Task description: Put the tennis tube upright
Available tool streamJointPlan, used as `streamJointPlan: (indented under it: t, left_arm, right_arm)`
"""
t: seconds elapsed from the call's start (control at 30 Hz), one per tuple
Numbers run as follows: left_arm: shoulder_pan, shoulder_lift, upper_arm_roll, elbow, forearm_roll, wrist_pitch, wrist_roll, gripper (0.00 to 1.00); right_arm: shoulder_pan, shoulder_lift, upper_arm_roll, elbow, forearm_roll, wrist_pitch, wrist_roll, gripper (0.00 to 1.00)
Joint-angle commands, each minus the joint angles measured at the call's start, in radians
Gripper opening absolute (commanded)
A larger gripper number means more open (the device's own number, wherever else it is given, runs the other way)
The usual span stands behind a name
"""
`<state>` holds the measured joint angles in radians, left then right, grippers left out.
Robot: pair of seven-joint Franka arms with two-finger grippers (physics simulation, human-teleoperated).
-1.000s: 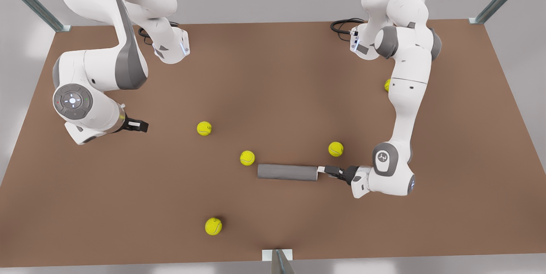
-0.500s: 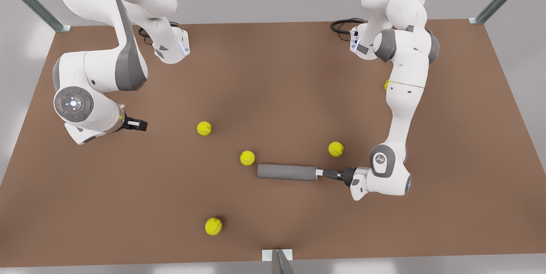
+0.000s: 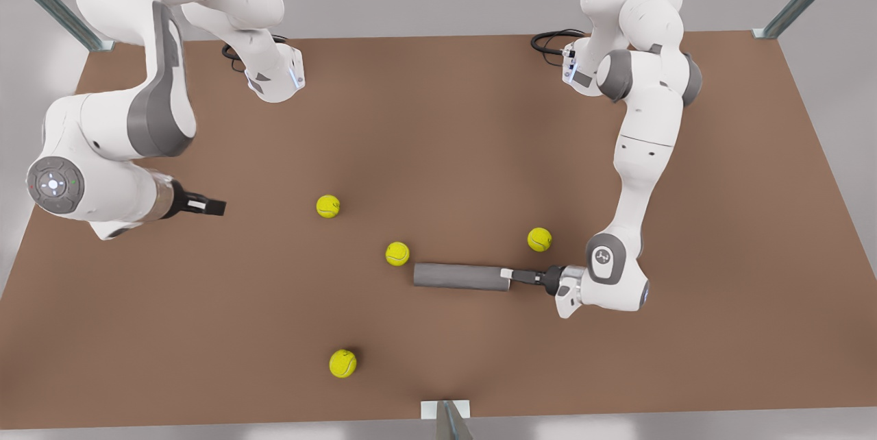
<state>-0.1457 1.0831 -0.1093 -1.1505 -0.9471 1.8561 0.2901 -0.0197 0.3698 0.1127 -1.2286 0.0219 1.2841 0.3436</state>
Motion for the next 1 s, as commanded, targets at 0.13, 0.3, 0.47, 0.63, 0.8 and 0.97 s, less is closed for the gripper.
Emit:
streamJointPlan:
  t: [0.13, 0.3, 0.47, 0.63, 0.8, 0.97]
  left_arm:
    - [-0.002, -0.002, 0.0, -0.003, -0.018, -0.003, -0.003, 1.0]
    - [-0.021, -0.002, 0.0, -0.017, -0.075, 0.012, -0.003, 1.0]
    - [-0.023, -0.002, 0.0, -0.017, -0.09, 0.015, -0.003, 1.0]
    - [-0.023, -0.002, 0.0, -0.017, -0.101, 0.028, -0.003, 1.0]
    - [-0.034, -0.002, 0.0, -0.015, -0.128, 0.043, -0.003, 1.0]
    - [-0.038, -0.002, 0.0, -0.017, -0.144, 0.044, -0.002, 1.0]
  right_arm:
    - [-0.065, 0.001, -0.001, 0.001, 0.032, 0.0, -0.005, 1.0]
    - [-0.095, 0.001, -0.002, -0.02, 0.061, -0.006, -0.006, 1.0]
    - [-0.077, -0.002, 0.007, -0.018, 0.0, -0.043, -0.008, 1.0]
    - [-0.029, -0.003, 0.007, -0.015, -0.008, -0.074, -0.006, 1.0]
    - [0.007, -0.003, 0.007, -0.019, -0.023, -0.074, -0.008, 1.0]
    - [0.017, -0.003, 0.007, -0.015, -0.028, -0.074, -0.006, 1.0]
